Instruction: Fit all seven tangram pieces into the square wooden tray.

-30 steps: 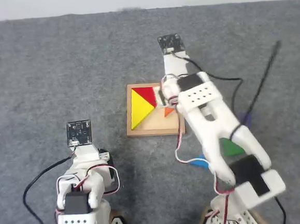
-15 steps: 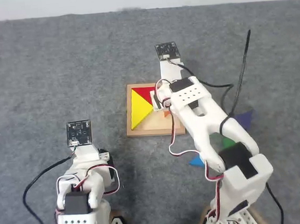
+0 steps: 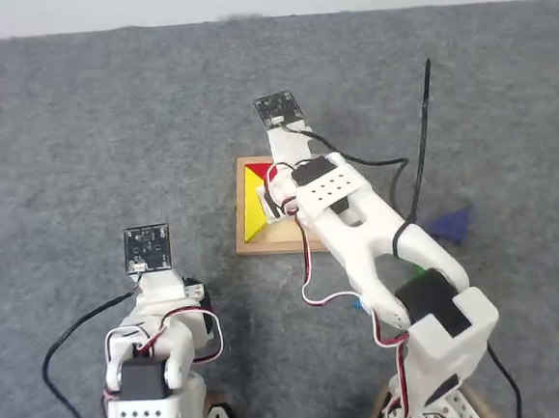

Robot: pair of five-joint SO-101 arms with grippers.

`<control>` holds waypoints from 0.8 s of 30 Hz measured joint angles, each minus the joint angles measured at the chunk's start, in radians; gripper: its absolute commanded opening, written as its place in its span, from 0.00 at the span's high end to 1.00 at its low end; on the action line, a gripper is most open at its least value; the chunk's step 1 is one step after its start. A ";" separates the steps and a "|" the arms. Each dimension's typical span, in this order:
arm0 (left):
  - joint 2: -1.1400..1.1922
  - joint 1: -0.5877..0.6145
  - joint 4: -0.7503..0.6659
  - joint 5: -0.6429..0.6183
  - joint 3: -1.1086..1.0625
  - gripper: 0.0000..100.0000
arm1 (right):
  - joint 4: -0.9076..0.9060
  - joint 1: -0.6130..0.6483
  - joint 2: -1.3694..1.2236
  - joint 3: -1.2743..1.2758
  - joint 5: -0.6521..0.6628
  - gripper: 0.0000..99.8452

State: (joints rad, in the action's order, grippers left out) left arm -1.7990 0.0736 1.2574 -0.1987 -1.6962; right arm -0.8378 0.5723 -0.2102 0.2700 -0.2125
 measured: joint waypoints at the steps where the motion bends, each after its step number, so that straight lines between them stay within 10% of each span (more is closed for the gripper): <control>1: 0.000 0.000 0.000 0.000 0.000 0.99 | 0.000 0.002 0.000 0.000 0.002 0.83; 24: 0.000 0.000 0.000 0.000 0.000 0.99 | 0.157 0.035 0.003 0.112 0.152 0.83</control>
State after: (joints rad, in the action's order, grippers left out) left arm -1.7990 0.0736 1.2574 -0.1987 -1.6962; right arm -0.6813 0.6076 -0.2071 0.3821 -0.0606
